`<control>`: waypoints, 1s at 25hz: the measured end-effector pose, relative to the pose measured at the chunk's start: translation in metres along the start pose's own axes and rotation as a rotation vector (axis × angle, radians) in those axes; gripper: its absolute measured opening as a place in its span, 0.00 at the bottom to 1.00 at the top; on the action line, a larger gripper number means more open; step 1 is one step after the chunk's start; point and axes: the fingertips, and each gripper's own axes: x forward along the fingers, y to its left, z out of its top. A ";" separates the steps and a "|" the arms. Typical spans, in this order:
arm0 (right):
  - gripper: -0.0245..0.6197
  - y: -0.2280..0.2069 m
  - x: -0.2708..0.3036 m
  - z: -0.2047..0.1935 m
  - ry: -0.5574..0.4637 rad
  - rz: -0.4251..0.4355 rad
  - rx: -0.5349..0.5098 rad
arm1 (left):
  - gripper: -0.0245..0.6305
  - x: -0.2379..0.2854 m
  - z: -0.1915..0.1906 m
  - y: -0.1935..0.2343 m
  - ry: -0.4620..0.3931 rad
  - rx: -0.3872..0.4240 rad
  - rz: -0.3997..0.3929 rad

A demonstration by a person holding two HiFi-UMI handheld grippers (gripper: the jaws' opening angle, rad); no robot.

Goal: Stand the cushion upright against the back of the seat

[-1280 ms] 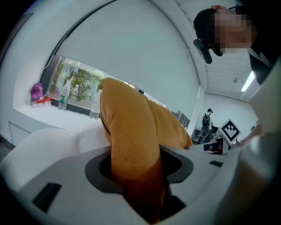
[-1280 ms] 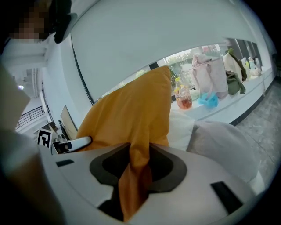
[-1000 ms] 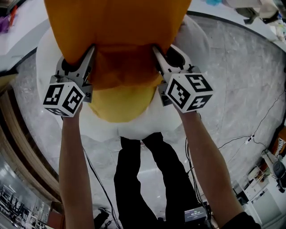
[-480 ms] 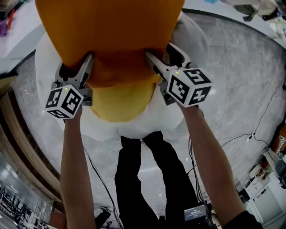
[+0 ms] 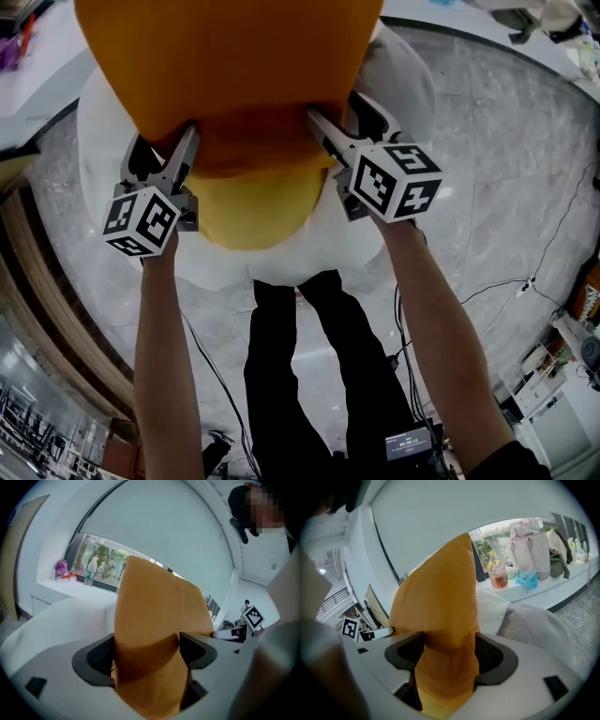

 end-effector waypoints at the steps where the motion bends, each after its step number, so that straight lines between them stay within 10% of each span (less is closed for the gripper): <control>1: 0.56 -0.001 -0.002 -0.001 0.004 -0.004 0.002 | 0.68 -0.003 -0.003 0.001 0.005 -0.006 0.012; 25: 0.55 0.047 -0.083 -0.033 0.160 0.030 -0.002 | 0.67 -0.098 -0.020 -0.048 0.137 -0.008 0.053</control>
